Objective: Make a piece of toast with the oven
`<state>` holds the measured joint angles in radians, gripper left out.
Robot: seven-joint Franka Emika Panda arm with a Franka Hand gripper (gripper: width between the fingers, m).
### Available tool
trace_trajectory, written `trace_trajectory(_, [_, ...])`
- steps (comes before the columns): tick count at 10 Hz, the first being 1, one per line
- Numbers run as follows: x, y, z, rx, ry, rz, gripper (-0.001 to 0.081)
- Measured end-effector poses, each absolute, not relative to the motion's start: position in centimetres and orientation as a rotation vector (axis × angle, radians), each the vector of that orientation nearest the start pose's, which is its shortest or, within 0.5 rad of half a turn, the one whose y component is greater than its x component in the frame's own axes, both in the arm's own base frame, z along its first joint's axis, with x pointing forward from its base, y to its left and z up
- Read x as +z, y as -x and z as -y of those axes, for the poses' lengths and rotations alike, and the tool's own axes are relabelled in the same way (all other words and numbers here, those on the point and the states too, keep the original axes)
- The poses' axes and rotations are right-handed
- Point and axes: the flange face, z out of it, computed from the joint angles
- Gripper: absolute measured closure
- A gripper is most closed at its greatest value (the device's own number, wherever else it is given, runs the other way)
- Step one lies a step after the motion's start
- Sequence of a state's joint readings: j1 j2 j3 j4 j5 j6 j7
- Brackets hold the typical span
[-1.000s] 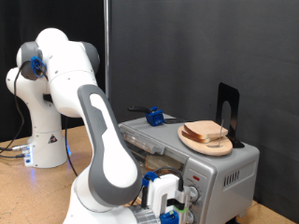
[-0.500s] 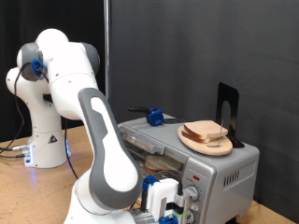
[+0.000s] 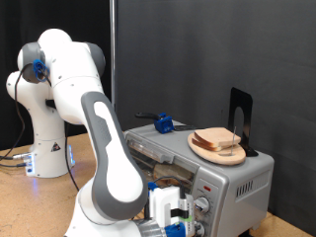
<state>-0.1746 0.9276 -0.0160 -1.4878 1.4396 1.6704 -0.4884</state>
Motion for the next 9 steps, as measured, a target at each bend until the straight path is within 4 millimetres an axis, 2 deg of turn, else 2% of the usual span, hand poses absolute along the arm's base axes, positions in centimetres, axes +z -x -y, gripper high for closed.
trace_trajectory(4, [14.09,-67.71,3.09,0.026,1.706,-0.333,0.0705])
trace_trajectory(9, [14.06,-67.66,3.13,0.022,1.706,-0.333,0.0704])
